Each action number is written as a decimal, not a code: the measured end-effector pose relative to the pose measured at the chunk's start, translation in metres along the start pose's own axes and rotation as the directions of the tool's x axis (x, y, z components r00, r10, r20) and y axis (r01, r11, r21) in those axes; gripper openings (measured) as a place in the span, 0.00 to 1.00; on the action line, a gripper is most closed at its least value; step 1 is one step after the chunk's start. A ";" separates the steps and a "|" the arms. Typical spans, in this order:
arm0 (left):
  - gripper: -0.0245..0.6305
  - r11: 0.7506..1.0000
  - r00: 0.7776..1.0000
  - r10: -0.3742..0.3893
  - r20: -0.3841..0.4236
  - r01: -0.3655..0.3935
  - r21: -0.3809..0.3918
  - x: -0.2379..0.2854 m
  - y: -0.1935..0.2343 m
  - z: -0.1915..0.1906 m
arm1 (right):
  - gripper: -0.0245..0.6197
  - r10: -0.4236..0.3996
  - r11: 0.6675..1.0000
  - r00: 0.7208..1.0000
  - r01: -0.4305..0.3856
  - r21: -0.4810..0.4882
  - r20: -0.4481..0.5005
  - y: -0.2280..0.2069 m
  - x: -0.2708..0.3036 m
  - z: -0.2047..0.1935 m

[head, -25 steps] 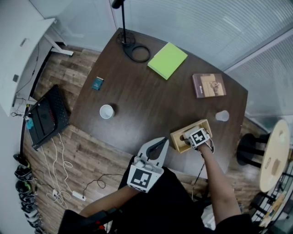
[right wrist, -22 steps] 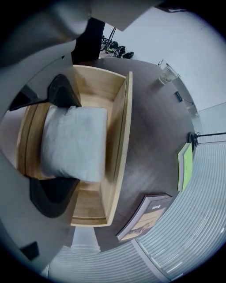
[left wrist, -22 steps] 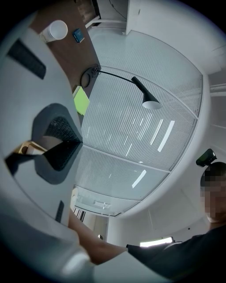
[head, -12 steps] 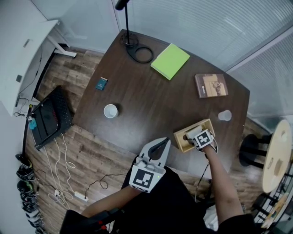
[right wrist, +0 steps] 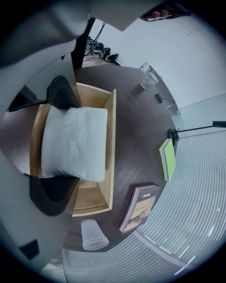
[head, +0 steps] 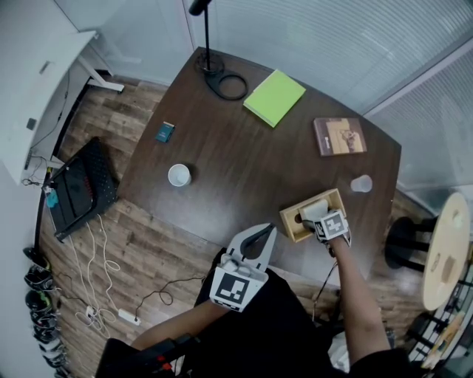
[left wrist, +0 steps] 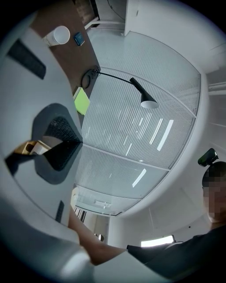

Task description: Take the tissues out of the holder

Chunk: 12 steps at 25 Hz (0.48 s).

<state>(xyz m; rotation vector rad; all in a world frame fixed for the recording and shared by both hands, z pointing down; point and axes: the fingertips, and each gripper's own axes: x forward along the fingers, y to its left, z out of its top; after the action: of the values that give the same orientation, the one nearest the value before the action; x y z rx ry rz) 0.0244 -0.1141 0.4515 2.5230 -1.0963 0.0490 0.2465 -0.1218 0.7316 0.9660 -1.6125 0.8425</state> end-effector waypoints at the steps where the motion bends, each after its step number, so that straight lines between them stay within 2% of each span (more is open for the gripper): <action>1: 0.04 1.000 1.000 0.000 0.001 0.000 0.001 -0.001 -0.001 0.000 | 0.75 0.006 1.000 1.000 -0.006 0.021 0.014 0.000 -0.003 0.000; 4: 0.04 1.000 1.000 0.004 0.008 -0.004 -0.006 -0.004 -0.001 0.001 | 0.76 0.018 0.998 0.998 -0.022 0.063 0.061 0.001 -0.012 0.004; 12: 0.04 1.000 0.999 0.003 0.038 -0.003 0.007 -0.014 -0.001 0.009 | 0.75 -0.016 0.998 0.987 0.007 0.059 0.161 0.011 -0.042 0.015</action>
<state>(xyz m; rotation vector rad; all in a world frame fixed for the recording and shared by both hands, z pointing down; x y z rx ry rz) 0.0139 -0.1069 0.4404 2.5386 -1.1166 0.0053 0.2366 -0.1229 0.6863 1.1077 -1.7256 0.8254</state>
